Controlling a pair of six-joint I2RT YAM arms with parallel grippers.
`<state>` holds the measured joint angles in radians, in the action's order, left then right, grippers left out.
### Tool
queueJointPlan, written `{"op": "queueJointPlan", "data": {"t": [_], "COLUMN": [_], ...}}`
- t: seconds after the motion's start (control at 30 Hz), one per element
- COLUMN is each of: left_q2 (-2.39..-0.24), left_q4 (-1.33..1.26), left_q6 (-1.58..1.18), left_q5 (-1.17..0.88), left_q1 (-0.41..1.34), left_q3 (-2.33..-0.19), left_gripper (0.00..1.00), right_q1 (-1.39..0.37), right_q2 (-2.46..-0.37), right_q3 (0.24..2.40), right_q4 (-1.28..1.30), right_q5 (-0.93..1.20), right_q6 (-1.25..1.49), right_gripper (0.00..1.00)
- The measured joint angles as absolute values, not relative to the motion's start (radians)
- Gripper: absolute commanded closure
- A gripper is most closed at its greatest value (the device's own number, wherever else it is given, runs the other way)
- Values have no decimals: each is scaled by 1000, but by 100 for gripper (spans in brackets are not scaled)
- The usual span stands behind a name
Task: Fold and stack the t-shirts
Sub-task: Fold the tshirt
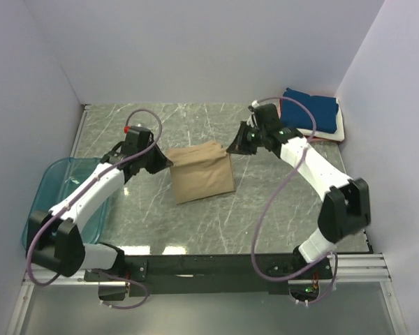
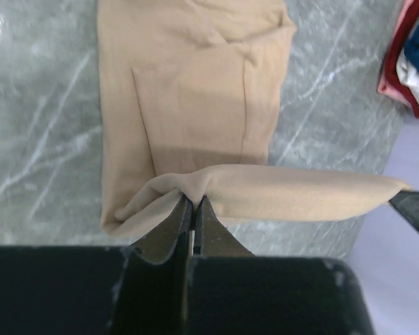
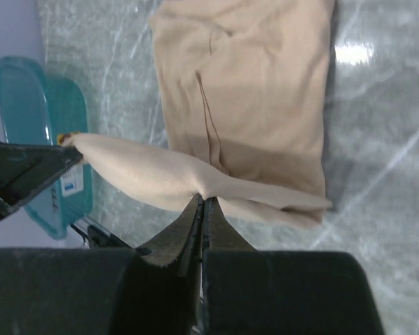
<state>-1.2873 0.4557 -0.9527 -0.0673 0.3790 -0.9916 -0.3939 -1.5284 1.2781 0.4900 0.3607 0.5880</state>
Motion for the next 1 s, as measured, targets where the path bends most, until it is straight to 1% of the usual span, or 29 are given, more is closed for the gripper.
{"op": "queueJointPlan", "data": {"t": [0.17, 0.23, 0.33, 0.5, 0.57, 0.6, 0.63, 0.67, 0.7, 0.73, 0.77, 0.8, 0.83, 0.87, 0.93, 1.0], "left_q2": [-1417, -1485, -1581, -1731, -1792, -1821, -1844, -1868, -1888, -1906, -1922, -1933, -1939, -1940, -1938, -1928], "left_q4": [429, 419, 409, 389, 382, 380, 377, 374, 376, 376, 377, 376, 374, 374, 366, 351], "left_q6": [-928, -918, -902, -883, -876, -874, -872, -867, -859, -852, -846, -836, -830, -826, -823, -824], "left_q5": [-111, -125, -138, -174, -187, -192, -200, -207, -213, -216, -218, -221, -224, -228, -241, -248], "left_q1": [303, 275, 243, 193, 175, 167, 161, 154, 147, 142, 136, 126, 118, 107, 84, 65], "left_q3": [-1071, -1116, -1184, -1274, -1312, -1333, -1348, -1363, -1378, -1390, -1402, -1413, -1417, -1418, -1418, -1413], "left_gripper": [100, 100, 100, 100, 100, 100, 99, 87, 79, 70, 56, 52, 48, 42, 39, 40], "right_q1": [-372, -365, -354, -331, -321, -316, -311, -306, -300, -296, -288, -280, -271, -263, -246, -233], "right_q2": [-1738, -1855, -1983, -2194, -2271, -2306, -2339, -2370, -2398, -2414, -2428, -2431, -2431, -2423, -2396, -2351], "right_q3": [1493, 1628, 1771, 1985, 2051, 2083, 2113, 2146, 2175, 2195, 2212, 2214, 2210, 2198, 2155, 2084], "right_q4": [511, 530, 553, 580, 590, 594, 599, 608, 613, 620, 623, 623, 627, 623, 611, 605], "right_q5": [388, 398, 411, 441, 459, 469, 477, 482, 485, 484, 482, 482, 481, 479, 476, 468], "right_q6": [582, 581, 580, 580, 583, 585, 587, 585, 579, 578, 572, 566, 561, 555, 538, 510], "right_gripper": [100, 100, 100, 100, 93, 80, 74, 69, 61, 57, 55, 51, 49, 47, 45, 41]}}
